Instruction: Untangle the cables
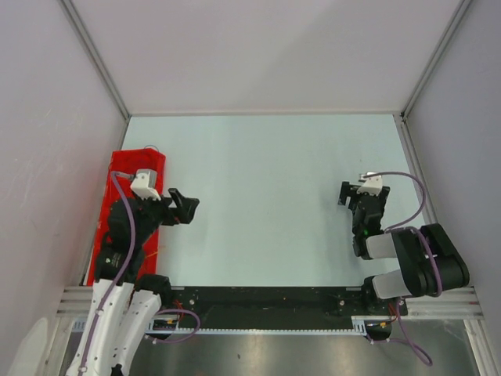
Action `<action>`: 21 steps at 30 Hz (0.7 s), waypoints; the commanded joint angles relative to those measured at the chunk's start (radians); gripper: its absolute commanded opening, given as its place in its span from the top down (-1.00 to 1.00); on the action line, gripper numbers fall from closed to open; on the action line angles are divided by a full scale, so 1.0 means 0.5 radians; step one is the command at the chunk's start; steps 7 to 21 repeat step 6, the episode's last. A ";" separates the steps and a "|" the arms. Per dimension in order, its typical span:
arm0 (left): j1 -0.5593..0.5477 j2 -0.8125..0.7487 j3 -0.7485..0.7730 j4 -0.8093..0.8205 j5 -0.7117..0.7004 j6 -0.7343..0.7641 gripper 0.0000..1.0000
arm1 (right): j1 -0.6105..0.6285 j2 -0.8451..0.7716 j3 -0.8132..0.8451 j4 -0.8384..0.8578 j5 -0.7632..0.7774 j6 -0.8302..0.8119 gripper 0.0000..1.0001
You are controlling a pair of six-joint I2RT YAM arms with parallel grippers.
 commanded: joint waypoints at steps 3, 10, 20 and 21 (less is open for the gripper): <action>-0.009 -0.072 -0.026 0.110 0.062 0.081 -0.99 | -0.209 0.145 0.095 0.316 -0.243 0.103 -0.94; -0.009 -0.090 -0.023 0.104 0.023 0.091 -0.99 | -0.267 0.144 0.102 0.198 -0.310 0.167 -1.00; -0.009 -0.090 -0.023 0.104 0.023 0.091 -0.99 | -0.267 0.144 0.102 0.198 -0.310 0.167 -1.00; -0.009 -0.090 -0.023 0.104 0.023 0.091 -0.99 | -0.267 0.144 0.102 0.198 -0.310 0.167 -1.00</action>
